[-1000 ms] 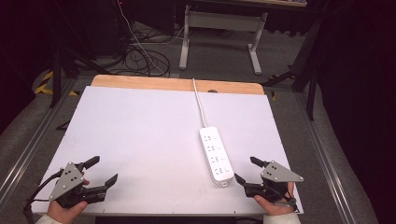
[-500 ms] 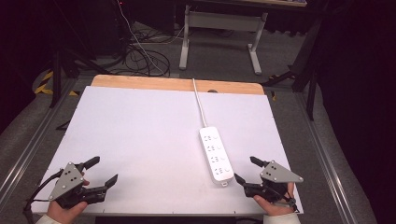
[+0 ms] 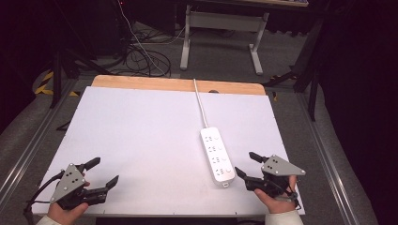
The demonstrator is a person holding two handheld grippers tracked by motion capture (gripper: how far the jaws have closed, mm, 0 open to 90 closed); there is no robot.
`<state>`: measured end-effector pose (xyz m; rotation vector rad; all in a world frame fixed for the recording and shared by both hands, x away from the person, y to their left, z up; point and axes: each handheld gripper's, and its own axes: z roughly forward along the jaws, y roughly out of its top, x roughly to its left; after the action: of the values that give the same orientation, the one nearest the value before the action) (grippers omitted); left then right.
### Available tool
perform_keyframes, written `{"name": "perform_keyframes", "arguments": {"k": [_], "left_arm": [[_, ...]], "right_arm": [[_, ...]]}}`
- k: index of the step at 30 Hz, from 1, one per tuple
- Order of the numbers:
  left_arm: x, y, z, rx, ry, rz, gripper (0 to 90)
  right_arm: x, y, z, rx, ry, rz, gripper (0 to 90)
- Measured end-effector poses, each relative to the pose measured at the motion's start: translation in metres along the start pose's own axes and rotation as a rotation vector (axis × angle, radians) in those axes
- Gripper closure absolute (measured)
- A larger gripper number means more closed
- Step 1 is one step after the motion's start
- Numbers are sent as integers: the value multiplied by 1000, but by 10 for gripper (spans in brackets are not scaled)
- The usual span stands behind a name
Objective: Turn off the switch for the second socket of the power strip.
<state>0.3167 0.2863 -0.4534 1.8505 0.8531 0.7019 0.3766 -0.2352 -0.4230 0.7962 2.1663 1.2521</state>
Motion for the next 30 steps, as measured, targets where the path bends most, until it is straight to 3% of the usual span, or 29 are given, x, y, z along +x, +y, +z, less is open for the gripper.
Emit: {"name": "perform_keyframes", "arguments": {"k": [16, 24, 30], "left_arm": [[0, 0, 0, 1, 4, 5, 188], [0, 0, 0, 1, 2, 8, 188], [0, 0, -1, 2, -4, 10, 194]], "right_arm": [[-9, 32, 20, -9, 2, -12, 321], [-12, 41, 31, -25, 21, 4, 327], [-13, 41, 37, -10, 7, 5, 326]]}}
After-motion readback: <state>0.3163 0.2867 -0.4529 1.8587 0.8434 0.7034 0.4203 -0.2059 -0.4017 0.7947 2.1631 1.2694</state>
